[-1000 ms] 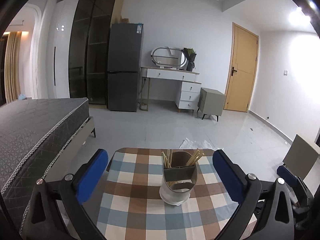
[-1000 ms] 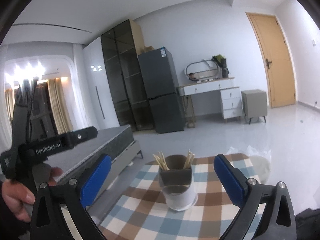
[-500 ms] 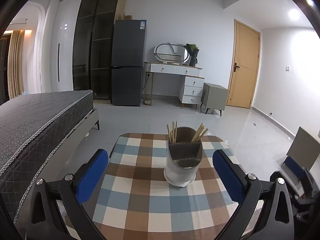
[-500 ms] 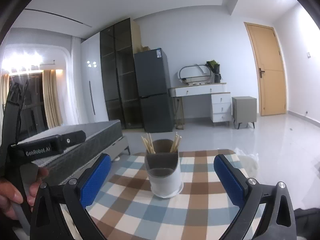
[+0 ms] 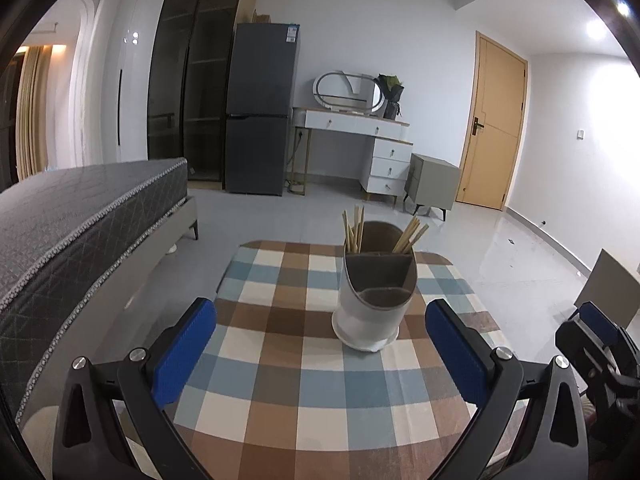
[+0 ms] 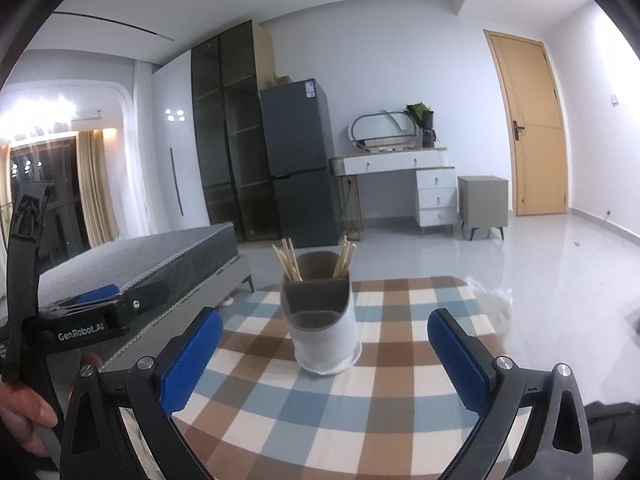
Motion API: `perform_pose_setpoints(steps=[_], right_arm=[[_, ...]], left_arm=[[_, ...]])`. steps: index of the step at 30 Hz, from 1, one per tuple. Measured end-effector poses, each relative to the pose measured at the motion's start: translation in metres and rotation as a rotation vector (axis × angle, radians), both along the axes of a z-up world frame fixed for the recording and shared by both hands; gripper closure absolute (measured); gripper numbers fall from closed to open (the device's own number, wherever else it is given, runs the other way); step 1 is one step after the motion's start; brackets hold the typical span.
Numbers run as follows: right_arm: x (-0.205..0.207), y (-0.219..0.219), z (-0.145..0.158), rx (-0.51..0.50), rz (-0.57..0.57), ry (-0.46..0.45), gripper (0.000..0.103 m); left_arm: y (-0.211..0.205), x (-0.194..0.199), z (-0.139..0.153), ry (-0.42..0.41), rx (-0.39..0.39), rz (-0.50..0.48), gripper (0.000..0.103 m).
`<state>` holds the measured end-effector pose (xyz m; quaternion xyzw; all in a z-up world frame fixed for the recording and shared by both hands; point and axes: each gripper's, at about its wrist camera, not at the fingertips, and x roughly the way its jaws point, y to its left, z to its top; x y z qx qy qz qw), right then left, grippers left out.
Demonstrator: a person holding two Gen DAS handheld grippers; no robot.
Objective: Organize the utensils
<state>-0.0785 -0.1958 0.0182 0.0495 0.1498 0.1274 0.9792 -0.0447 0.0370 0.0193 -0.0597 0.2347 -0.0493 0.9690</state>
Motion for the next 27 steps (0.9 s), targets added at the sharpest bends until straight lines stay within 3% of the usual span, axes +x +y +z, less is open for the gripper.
perform_pose_setpoints(steps=[5,27], right_arm=[[-0.0023,0.0027,-0.0006,-0.009,0.009,0.000,0.000],[-0.0060,0.0077,-0.0016,-0.025,0.017,0.022,0.000]], left_arm=[[0.0052,-0.0025,0.0007,0.007,-0.028,0.005,0.001],[0.0002,-0.0030,0.0012,0.010,0.003,-0.008,0.001]])
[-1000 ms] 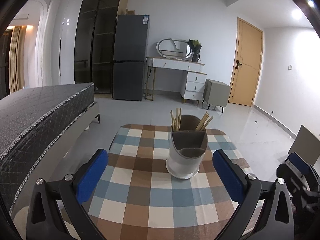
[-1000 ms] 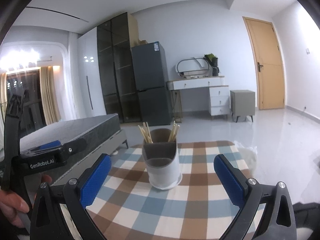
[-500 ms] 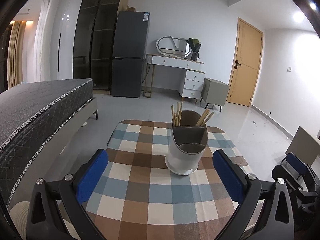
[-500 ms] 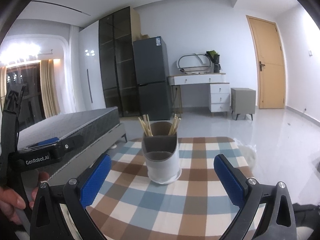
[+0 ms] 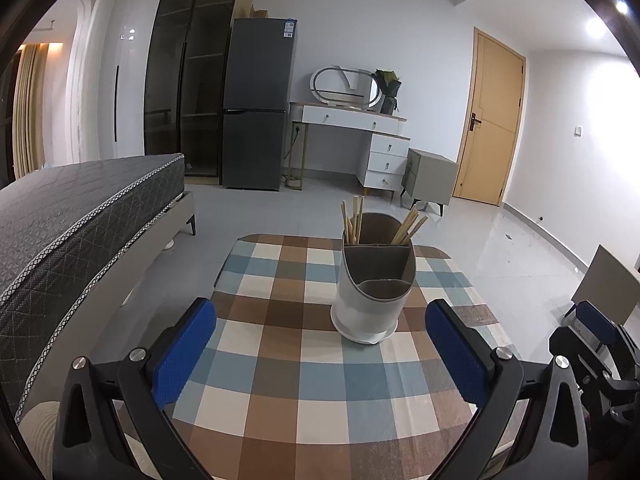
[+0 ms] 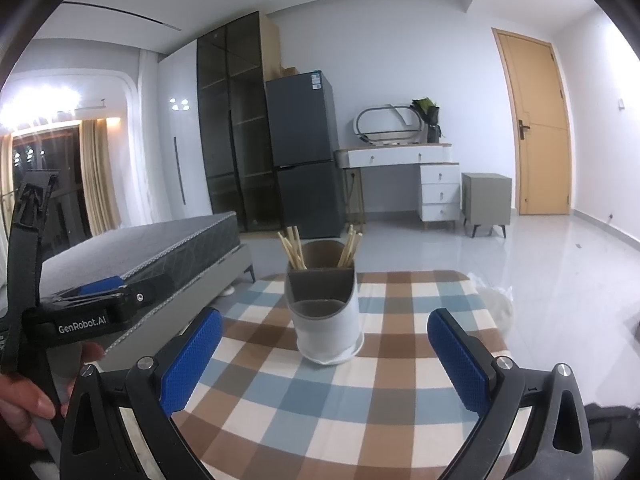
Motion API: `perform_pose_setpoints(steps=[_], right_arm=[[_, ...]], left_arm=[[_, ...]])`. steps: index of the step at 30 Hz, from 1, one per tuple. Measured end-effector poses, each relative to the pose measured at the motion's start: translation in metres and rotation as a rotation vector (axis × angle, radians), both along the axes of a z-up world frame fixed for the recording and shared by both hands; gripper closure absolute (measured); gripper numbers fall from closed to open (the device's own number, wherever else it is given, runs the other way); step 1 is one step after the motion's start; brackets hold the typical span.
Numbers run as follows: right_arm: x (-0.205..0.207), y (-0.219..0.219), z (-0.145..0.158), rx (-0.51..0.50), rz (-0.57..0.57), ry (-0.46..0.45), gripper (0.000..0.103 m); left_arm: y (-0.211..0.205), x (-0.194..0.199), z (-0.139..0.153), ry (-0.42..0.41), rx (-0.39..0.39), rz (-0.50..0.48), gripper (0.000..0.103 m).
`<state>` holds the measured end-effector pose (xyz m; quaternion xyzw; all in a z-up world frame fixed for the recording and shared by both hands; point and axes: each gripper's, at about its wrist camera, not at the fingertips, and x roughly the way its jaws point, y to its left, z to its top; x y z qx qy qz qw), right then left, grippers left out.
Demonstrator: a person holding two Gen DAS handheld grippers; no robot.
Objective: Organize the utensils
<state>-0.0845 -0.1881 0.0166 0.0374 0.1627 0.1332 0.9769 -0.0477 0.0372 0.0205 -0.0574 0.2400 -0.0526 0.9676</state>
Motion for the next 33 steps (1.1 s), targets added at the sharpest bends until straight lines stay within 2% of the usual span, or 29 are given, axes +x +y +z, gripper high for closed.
perform_pose_setpoints(steps=[19,25,33], right_arm=[[0.0003,-0.0024,0.0001,-0.005,-0.015,0.003,0.000],[0.0006,-0.0023,-0.0004,-0.005,-0.013,0.006,0.000],[0.0007,-0.0013,-0.0008,-0.007,-0.013,0.007,0.000]], left_arm=[[0.0003,0.0036,-0.0035,0.020,0.008,0.013,0.001],[-0.0009,0.0007,-0.0007,-0.006,0.010,0.022,0.001],[-0.0014,-0.0004,-0.0008,0.000,0.008,0.013,0.001]])
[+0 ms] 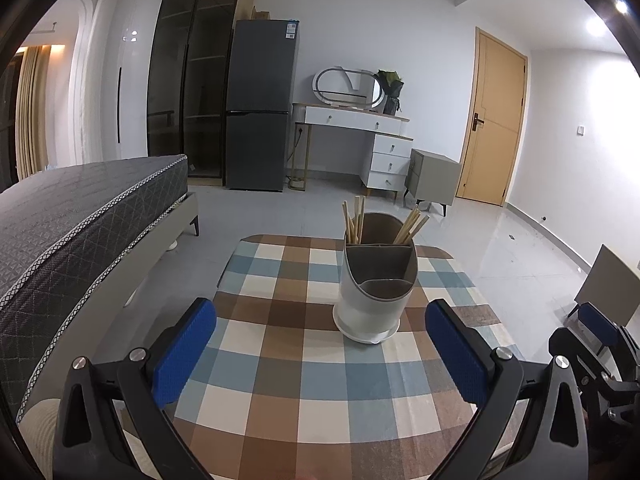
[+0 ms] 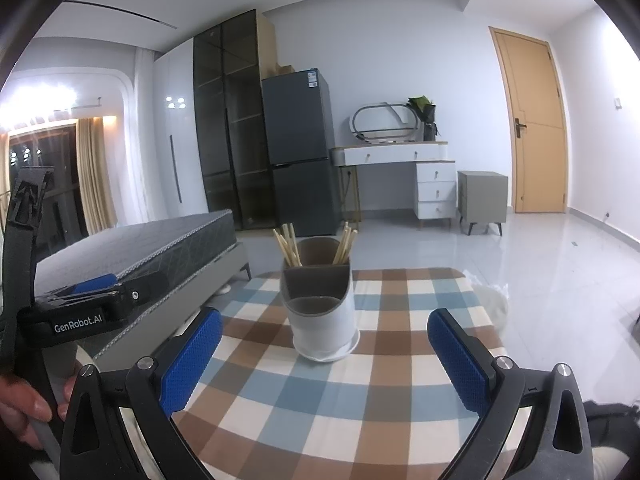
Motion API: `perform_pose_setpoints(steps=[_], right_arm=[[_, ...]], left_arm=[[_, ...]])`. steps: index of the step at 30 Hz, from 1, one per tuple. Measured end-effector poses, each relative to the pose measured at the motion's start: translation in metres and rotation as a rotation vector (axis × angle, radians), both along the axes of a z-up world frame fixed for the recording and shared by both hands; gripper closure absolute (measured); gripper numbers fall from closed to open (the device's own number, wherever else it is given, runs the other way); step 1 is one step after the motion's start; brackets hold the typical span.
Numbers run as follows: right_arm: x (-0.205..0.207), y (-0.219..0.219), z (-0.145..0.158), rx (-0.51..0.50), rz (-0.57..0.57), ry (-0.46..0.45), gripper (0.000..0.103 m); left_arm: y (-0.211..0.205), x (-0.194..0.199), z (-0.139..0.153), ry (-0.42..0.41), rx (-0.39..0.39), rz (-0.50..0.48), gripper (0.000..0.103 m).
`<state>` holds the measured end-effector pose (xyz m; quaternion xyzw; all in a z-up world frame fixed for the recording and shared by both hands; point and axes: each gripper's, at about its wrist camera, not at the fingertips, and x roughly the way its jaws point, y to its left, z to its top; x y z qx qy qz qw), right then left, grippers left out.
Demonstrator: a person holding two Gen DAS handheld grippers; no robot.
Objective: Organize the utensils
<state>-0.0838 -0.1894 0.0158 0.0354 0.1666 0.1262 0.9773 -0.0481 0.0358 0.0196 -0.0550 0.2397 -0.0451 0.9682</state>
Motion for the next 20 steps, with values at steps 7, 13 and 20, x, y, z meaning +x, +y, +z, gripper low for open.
perform_pose_setpoints(steps=[7,13,20], right_arm=[[-0.0001,0.0000,0.0001,-0.001,0.000,-0.001,0.000],[0.0007,0.0008,-0.0011,-0.001,0.001,0.004,0.000],[0.0021,0.0014,-0.0031,-0.001,0.004,0.011,0.000]], left_arm=[[-0.0007,-0.0023,0.0011,-0.007,0.007,-0.004,0.001],[-0.0023,-0.0023,0.0006,-0.010,0.020,-0.006,0.001],[-0.0002,-0.0008,-0.0009,0.000,0.002,-0.009,0.001]])
